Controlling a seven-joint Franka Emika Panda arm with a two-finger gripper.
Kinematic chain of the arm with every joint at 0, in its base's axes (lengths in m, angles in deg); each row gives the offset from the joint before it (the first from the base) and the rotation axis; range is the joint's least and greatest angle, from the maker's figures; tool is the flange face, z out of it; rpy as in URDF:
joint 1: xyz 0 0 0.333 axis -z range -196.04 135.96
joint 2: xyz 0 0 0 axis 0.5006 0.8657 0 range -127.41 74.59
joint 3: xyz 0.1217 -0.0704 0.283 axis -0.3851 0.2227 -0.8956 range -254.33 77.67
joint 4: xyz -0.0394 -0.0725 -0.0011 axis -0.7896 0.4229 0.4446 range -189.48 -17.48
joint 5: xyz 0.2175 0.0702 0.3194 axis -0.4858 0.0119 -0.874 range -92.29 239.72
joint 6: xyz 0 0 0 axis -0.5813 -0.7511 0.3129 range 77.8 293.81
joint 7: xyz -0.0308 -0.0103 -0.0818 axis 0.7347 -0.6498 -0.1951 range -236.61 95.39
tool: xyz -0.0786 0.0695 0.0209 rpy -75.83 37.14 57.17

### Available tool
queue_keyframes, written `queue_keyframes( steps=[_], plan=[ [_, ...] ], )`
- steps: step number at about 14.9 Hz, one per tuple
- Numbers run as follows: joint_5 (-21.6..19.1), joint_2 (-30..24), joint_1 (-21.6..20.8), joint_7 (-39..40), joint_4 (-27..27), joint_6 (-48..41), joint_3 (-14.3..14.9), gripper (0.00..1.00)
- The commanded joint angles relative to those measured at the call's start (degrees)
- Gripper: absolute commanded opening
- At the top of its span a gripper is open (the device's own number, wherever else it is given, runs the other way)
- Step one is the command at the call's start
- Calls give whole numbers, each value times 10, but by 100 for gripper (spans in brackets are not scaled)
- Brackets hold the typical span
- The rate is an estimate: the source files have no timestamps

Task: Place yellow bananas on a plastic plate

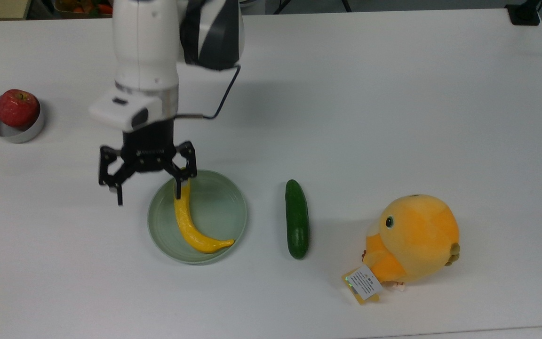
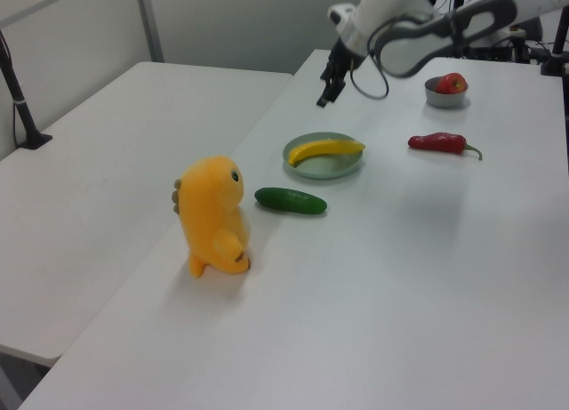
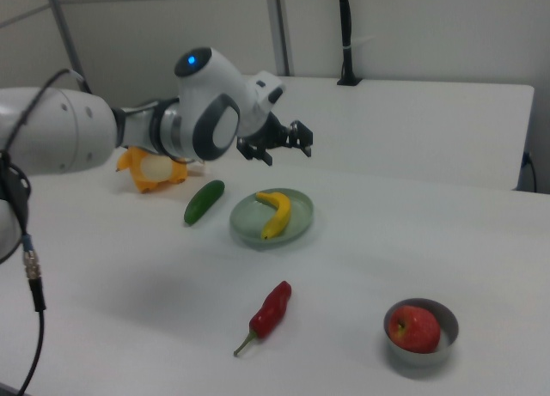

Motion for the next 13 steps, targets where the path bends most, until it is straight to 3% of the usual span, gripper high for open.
queue_keyframes(
  steps=[1, 10, 13],
  plan=[
    [-5, -118, -3, -66, -41, -130, 4, 100],
    [-12, -303, -20, -220, -34, -489, 9, 100],
    [-70, -335, -30, -278, -35, -596, 10, 100]
  ],
)
